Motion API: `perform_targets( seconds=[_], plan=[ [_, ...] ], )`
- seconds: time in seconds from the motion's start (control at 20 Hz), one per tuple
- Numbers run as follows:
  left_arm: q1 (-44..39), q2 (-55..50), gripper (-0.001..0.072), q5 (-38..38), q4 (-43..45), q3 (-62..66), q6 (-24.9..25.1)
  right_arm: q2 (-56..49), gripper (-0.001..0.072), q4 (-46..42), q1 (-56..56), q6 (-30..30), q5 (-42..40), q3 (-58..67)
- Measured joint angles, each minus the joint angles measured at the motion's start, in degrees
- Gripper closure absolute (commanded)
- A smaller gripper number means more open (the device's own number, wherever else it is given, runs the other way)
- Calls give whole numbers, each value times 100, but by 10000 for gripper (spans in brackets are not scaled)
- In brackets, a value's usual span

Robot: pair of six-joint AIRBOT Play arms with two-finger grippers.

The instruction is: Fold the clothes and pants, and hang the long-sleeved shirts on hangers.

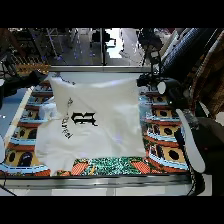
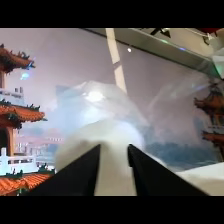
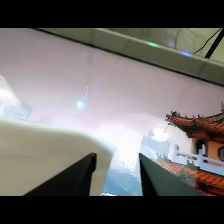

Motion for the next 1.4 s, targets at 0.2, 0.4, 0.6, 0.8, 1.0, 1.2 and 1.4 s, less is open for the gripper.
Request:
perform_targets(
  seconds=[0.2, 0.4, 0.6, 0.8, 1.0, 1.2, 1.4],
  plan=[
    [365, -186, 233, -909, 409, 59, -452, -428, 233, 444, -479, 260, 831, 96],
    [916, -61, 239, -3056, 2100, -179, -1318, -382, 251, 1252, -1257, 175, 3042, -216],
    [1255, 1021, 224, -3606, 3119, -1993, -1497, 284, 251, 2398, -1827, -527, 4415, -1801],
    [1366, 2378, 68, -2983, 3757, -4448, -1436, 1147, 253, 3187, -1996, -1335, 4878, -3611],
    [1512, 2997, 68, -2205, 4109, -5862, -1338, 1432, 253, 3425, -1799, -1764, 4865, -4454],
    [1561, 3034, 68, -1742, 4113, -6282, -1226, 1429, 253, 3453, -1491, -1921, 4638, -4704],
    [1572, 2813, 161, -1582, 3919, -6373, -1095, 1255, 356, 3355, -1272, -1965, 4529, -4771]
  ],
)
